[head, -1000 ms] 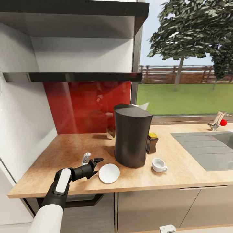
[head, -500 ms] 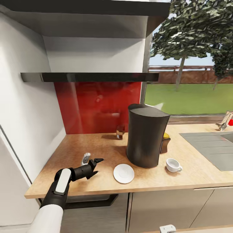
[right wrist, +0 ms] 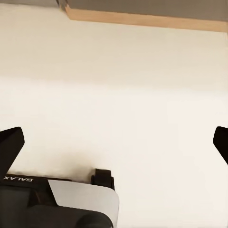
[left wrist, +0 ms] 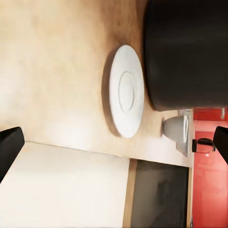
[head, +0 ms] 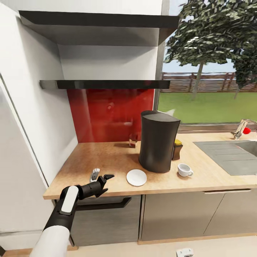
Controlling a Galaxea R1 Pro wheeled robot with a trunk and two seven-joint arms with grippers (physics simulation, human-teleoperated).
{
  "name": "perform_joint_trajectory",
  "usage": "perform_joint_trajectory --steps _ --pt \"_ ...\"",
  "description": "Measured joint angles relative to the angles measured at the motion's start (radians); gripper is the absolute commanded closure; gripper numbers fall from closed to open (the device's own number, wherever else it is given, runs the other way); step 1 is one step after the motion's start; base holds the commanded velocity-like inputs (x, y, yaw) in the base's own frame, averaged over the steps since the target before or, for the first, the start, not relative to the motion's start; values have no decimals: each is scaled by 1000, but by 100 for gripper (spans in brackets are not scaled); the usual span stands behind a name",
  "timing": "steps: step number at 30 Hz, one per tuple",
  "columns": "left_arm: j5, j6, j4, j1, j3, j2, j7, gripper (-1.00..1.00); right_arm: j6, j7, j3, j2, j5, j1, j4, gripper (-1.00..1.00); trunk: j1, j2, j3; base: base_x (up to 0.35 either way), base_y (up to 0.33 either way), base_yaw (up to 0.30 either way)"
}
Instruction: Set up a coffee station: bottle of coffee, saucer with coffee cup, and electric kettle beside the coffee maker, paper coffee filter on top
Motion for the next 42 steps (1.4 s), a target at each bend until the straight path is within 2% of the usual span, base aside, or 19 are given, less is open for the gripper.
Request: perform_joint_trajectory --steps 8,12,17,19,20,21,22,23,24,25,28,30,32,34,36,37,39,42 --pt "0 1 0 17 0 1 -9 -100 0 0 0 0 0 0 0 -100 0 0 0 -338 0 0" --pt "2 5 -2 88 -5 2 -12 -100 0 0 0 -1 -1 0 0 -100 0 0 0 -333 0 0" --pt "-11 0 -3 220 -14 14 -13 -100 0 0 0 -1 -1 0 0 -100 -1 0 0 -115 0 0" --pt "-65 -31 -2 293 -63 37 -12 -100 -1 -1 0 -2 -1 0 0 -100 -1 0 0 -15 0 0" --pt "-139 -105 0 346 -108 62 -15 -100 -1 -1 0 -2 -1 0 0 -100 -1 0 0 -5 0 0" --pt "-175 -161 4 376 -123 72 -17 -100 -1 -2 0 -2 -1 0 0 -100 -1 0 0 -3 0 0" --pt "-226 -254 27 409 -138 81 -18 -100 -2 -2 0 -5 -1 0 0 -100 -1 0 0 -2 0 0" --pt "-256 -322 56 428 -145 85 -19 -100 -3 -2 0 -11 -2 0 0 -100 -1 0 0 0 0 0" --pt "-323 -464 138 446 -152 93 -19 -100 -12 -3 -1 -27 -3 0 -1 -100 -1 0 0 0 0 0" --pt "-382 -560 207 452 -155 102 -19 -100 -30 -3 -1 -44 -4 1 -2 -100 -1 0 0 0 0 0" --pt "-537 -688 301 455 -157 121 -13 -100 -95 -2 0 -79 -6 1 -4 -100 -1 0 0 0 0 0" --pt "-698 -764 354 456 -154 127 -1 -100 -157 -2 -1 -103 -8 1 -4 -100 -1 0 0 0 0 0" --pt "-778 -842 400 456 -150 127 4 -100 -179 -1 -2 -109 -9 2 -4 -100 -1 0 0 0 0 0" --pt "-824 -926 455 456 -153 129 15 -100 -207 -1 -4 -112 -19 8 -4 -100 -1 0 0 0 0 0" --pt "-841 -961 487 457 -156 130 53 -100 -239 -1 -6 -112 -42 16 -4 -100 -1 0 0 0 0 0" --pt "-849 -978 505 458 -155 129 149 -100 -269 2 -6 -112 -91 22 -4 -100 -1 0 0 0 0 0" --pt "-847 -984 510 458 -153 129 206 -100 -277 3 -5 -109 -120 23 -5 -100 -1 0 0 0 0 0" --pt "-839 -983 515 459 -143 131 244 -100 -280 4 -5 -103 -142 23 -5 -100 -1 0 0 0 0 0"
